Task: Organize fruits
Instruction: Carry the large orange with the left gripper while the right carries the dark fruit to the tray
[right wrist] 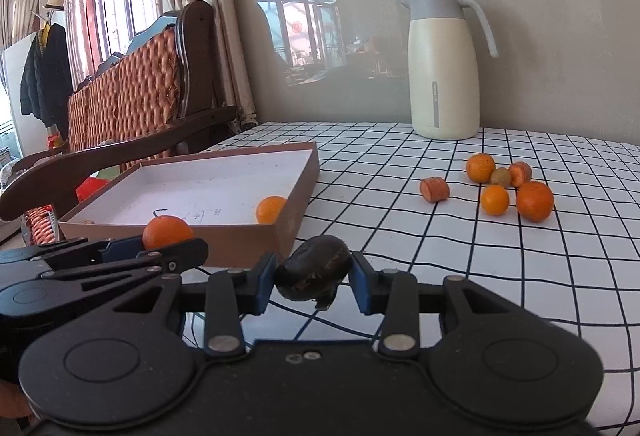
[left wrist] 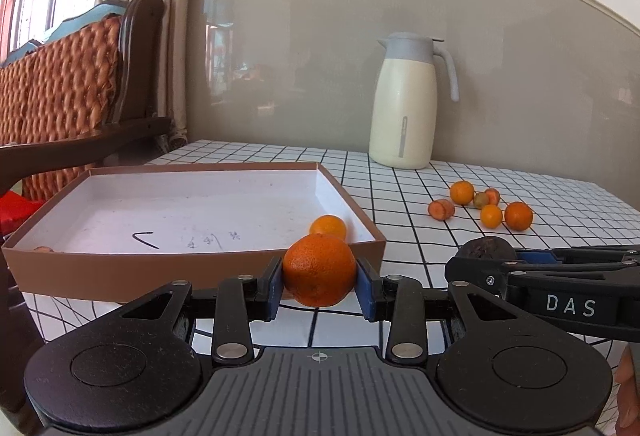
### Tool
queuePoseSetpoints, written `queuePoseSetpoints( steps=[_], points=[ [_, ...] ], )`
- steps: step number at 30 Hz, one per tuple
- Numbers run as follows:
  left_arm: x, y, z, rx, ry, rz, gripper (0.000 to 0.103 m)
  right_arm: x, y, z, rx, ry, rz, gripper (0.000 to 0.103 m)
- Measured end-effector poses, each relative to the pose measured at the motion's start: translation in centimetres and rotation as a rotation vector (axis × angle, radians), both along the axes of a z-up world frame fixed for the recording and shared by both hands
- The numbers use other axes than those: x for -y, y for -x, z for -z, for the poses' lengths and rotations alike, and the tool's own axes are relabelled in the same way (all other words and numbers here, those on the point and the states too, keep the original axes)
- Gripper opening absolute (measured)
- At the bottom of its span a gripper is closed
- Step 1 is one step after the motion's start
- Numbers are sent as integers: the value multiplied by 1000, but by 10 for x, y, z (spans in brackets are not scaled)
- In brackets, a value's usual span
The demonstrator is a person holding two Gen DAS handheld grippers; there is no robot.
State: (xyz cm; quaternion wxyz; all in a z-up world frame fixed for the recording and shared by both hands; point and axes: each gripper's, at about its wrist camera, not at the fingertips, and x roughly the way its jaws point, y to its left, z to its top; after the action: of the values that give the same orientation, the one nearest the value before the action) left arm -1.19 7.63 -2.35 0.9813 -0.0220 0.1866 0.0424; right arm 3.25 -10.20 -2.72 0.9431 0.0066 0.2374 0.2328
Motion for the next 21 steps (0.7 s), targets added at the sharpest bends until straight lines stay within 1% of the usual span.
queuePoseSetpoints(
  steps=[11, 21],
  points=[
    [-32, 10, -4, 29, 19, -81, 38, -26, 0, -8, 56, -45, -80, 31],
    [-58, 14, -8, 47, 16, -142, 38, -46, -7, -13, 84, -76, -105, 31]
  ],
)
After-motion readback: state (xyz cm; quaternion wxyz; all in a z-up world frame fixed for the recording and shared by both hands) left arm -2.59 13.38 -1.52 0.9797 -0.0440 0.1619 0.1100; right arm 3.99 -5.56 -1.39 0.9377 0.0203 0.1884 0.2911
